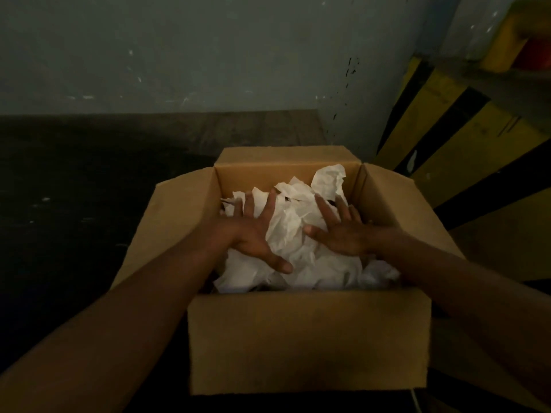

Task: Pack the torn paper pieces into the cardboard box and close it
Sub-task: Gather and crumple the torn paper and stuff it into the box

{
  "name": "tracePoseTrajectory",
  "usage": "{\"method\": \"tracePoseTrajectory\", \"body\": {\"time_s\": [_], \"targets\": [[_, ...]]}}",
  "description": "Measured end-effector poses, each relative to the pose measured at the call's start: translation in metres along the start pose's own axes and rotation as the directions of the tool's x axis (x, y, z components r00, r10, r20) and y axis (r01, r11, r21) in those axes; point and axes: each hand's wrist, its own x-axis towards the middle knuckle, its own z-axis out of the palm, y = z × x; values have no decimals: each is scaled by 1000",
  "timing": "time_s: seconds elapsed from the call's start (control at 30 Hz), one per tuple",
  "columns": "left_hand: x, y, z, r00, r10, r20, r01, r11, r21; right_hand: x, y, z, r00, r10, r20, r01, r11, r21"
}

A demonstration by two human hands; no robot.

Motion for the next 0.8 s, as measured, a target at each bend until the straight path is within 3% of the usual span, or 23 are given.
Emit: {"method": "tracePoseTrajectory", "body": {"time_s": [0.13, 0.23, 0.33, 0.47, 0.6, 0.8], "targets": [[-10, 9, -15, 996, 63, -62, -59, 996, 63, -8, 7, -39, 987, -39, 154, 50, 997, -66], [-3, 18, 3, 998, 60, -3, -60, 997, 53, -18, 6, -31, 974, -19, 226, 41, 995, -92], [13, 15, 38, 999, 36, 40, -40, 993, 115, -21, 2, 7, 974, -9, 227, 44, 988, -148], [33, 8, 79, 999, 9, 46, -14, 992, 122, -12, 5, 47, 969, 82, 234, -62, 994, -90], [48, 7, 81, 996, -8, 90, -4, 992, 124, 1, 6, 59, 969, 147, 197, -132, 988, -85], [67, 4, 86, 995, -17, 98, 3, 991, 136, 12, 12, 64, 978, 123, 167, -116, 992, -51]]}}
